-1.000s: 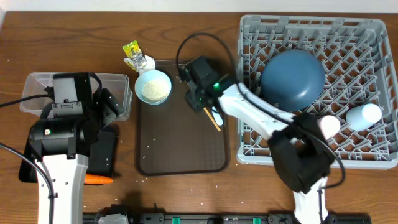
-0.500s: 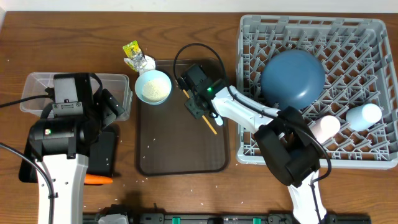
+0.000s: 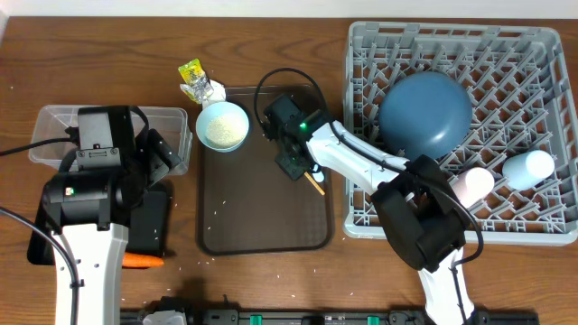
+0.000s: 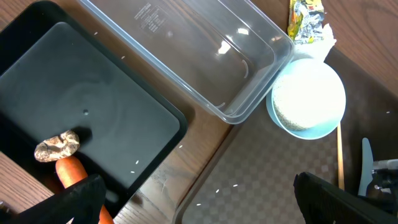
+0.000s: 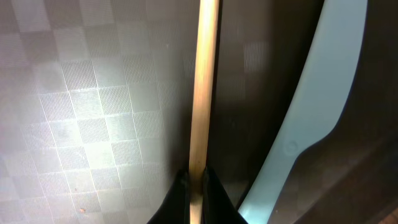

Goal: Sort waste into correct bins and load items into the dishwasher rack
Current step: 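Grasp the wooden chopstick with the right gripper, then carry the chopstick into the rack and release it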

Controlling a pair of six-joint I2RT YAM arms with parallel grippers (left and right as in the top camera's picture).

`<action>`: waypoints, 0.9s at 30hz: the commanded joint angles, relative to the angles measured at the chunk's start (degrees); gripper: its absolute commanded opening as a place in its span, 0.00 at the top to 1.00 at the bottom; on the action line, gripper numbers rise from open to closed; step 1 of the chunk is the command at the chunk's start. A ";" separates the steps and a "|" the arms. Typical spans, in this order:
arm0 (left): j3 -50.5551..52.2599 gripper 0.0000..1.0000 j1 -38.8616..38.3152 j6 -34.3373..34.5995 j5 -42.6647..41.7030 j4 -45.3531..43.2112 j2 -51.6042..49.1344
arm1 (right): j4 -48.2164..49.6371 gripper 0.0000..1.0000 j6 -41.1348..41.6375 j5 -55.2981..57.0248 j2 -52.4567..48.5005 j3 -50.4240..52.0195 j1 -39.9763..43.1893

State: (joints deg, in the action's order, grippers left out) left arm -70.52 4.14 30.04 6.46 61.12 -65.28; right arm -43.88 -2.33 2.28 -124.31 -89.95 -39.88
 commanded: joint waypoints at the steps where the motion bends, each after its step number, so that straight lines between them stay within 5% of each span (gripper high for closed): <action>1: -0.96 0.02 0.31 0.48 1.11 0.17 -0.11 | -1.25 0.99 -0.92 0.90 -0.04 0.57 1.01; 14: -0.96 0.02 0.31 0.50 1.11 0.13 -0.11 | -3.58 0.99 14.03 -1.70 15.61 -0.44 2.38; 19: -0.96 0.02 0.31 0.50 1.11 0.13 -0.11 | -6.05 0.99 26.29 1.81 18.80 -0.44 7.45; 27: -0.96 0.02 0.31 0.50 1.09 0.13 -0.11 | -7.54 0.99 31.04 1.81 18.97 -0.31 15.72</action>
State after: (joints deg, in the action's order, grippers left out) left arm -70.52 4.14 30.04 6.46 61.12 -65.28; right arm -51.29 24.88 3.31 -105.86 -89.95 -25.61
